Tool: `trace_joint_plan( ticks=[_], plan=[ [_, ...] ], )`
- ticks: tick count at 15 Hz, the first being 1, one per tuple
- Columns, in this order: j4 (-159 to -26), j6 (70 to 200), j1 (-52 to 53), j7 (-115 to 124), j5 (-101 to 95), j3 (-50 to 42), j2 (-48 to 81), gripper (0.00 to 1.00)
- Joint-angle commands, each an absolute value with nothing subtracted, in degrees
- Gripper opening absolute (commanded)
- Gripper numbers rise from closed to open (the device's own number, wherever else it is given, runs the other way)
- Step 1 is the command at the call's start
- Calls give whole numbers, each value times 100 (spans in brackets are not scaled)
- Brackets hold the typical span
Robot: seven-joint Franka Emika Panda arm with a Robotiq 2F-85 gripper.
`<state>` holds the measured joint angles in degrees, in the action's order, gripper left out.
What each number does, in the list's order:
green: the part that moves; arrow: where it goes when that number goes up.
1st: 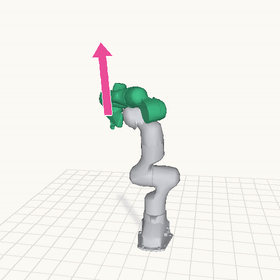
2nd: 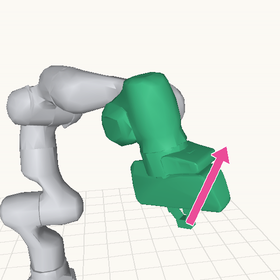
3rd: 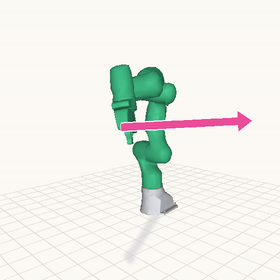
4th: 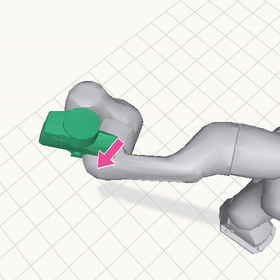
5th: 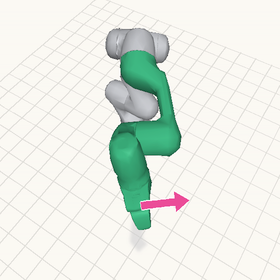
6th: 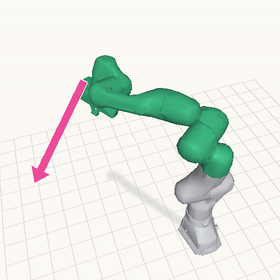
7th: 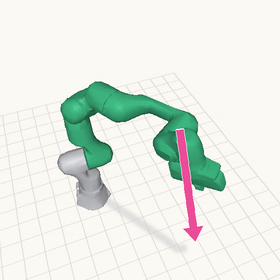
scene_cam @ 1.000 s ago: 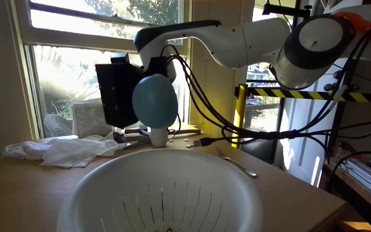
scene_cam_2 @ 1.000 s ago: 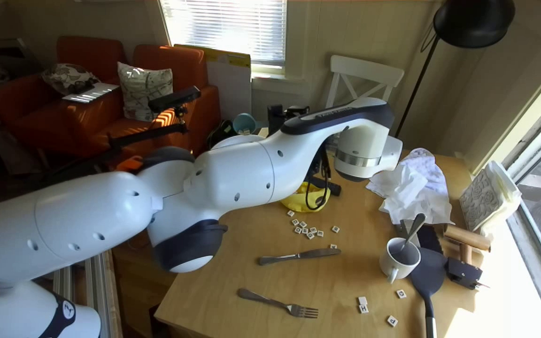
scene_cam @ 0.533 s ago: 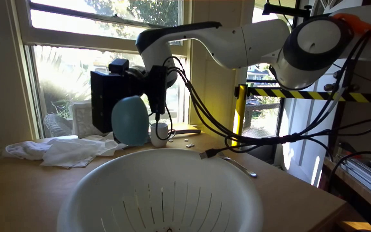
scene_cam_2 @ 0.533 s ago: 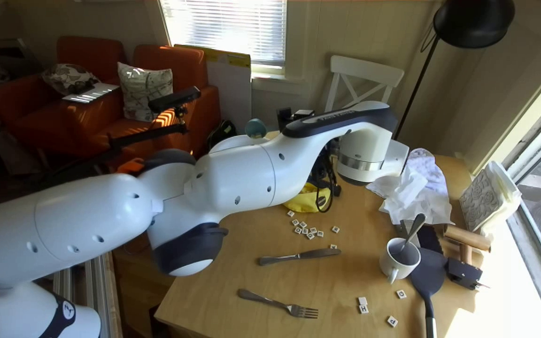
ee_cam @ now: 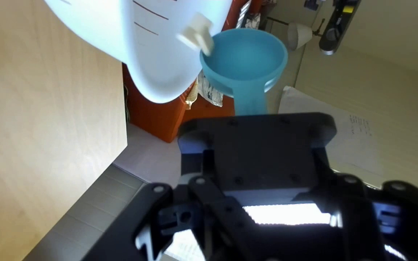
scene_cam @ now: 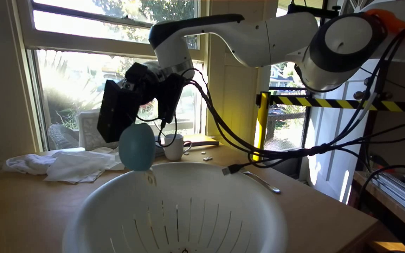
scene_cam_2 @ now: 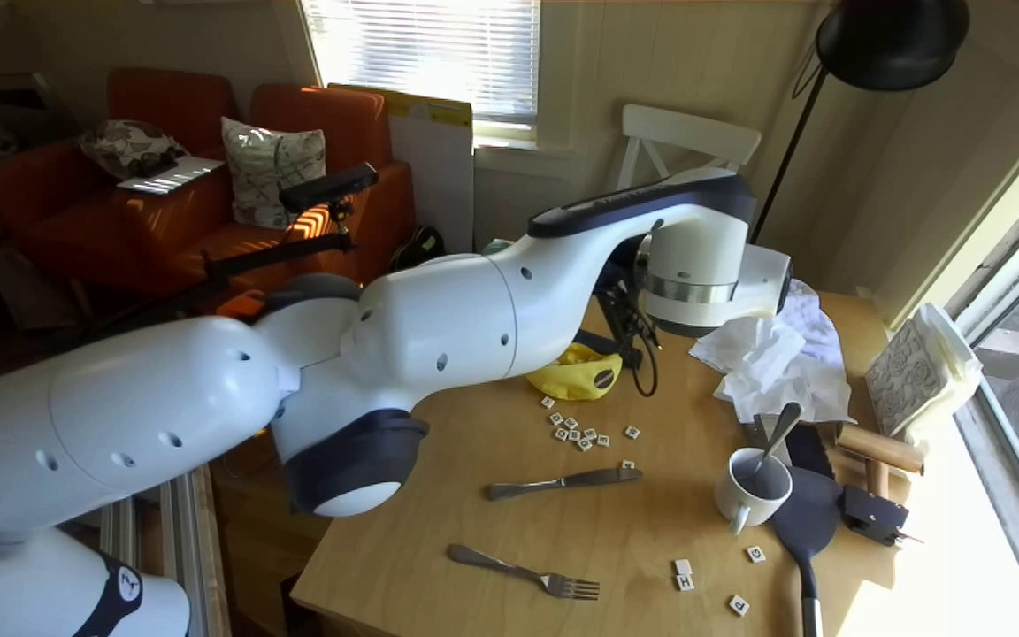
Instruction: Pick up the blue spoon and drop the letter blocks on it into the colander
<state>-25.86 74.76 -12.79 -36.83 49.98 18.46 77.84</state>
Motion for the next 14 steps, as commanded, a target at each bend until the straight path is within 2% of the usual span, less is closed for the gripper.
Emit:
trace_joint_plan(
  ticks=[1, 5, 8, 12, 14],
  plan=[
    [-2585, 7736, -1269, -4240, 4768, 1825, 7596, 35],
    [-2585, 7817, -1273, -4492, 4689, 1863, 7546, 35],
    [-2617, 7297, -1292, -4088, 4804, 2001, 7485, 35],
    [-2725, 6524, -1166, -2624, 4902, 2109, 6996, 35],
    [-2648, 6577, -915, -1961, 4747, 1979, 6771, 35]
  ],
)
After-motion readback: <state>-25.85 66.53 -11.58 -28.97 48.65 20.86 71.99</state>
